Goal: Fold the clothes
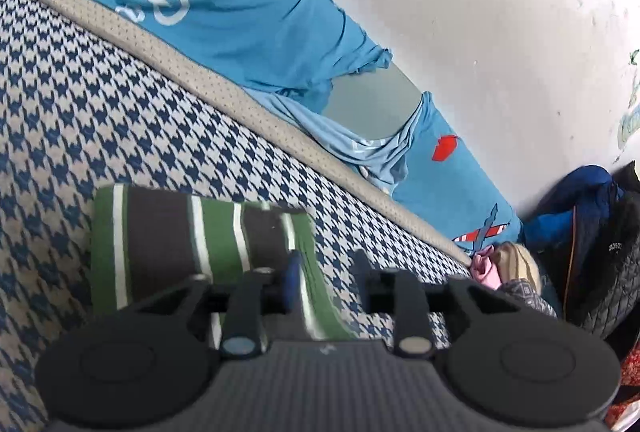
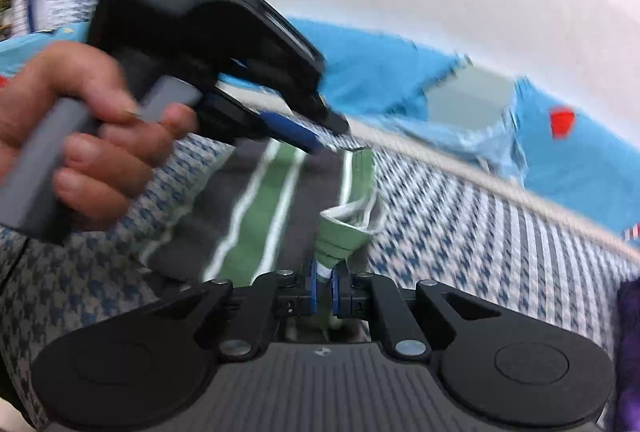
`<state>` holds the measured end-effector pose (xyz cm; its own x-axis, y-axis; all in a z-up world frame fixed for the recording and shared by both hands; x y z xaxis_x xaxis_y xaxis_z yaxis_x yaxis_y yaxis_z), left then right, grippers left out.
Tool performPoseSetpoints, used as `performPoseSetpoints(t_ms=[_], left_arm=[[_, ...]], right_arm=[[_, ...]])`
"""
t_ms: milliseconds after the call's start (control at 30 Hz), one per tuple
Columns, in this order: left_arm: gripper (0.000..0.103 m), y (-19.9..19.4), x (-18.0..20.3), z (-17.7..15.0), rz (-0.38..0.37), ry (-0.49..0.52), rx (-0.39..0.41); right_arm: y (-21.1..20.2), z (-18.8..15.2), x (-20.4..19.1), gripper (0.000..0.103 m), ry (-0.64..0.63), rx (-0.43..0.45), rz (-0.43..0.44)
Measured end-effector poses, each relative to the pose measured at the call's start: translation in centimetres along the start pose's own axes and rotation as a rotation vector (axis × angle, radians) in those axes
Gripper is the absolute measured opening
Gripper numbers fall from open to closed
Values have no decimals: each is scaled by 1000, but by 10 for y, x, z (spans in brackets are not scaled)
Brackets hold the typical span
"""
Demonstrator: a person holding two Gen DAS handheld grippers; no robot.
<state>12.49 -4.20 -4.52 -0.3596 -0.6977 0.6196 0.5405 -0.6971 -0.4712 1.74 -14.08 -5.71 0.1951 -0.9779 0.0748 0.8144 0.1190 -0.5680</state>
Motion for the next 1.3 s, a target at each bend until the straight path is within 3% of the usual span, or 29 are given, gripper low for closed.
performPoseSetpoints(t_ms=[133,267,533,833,1200,1300], left_arm=[[54,-5,-7,4,23,-13,13],[73,-11,-22,7,92,-27,20],[81,-31,-49,17,185,-48,44],[83,-47,-70,25,264,-63,65],[91,-26,-65,6,314,19,-49],[93,-18,-66,-2,373,71,-81]], right_arm=[[9,-11,13,10,54,-85,-8],[7,-14,21,27,43,-99,-53],[-4,-7,54,27,136,-48,-146],[0,13,29,16,121,57,-8],[43,3,26,16,127,-43,-35],[48,0,28,16,149,-57,-37]])
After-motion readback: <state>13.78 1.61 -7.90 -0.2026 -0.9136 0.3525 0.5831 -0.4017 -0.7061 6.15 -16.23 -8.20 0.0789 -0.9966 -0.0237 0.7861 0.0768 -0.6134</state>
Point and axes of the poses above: each gripper's, at about its wrist camera, not at the fingertips, and y roughly the way its jaws point, x to its right, z to its top, the point moved 9 cm from there along y, roughly the way its jaws point, and after that the axes turned 6 degrees about y, right-handed, at the moved point
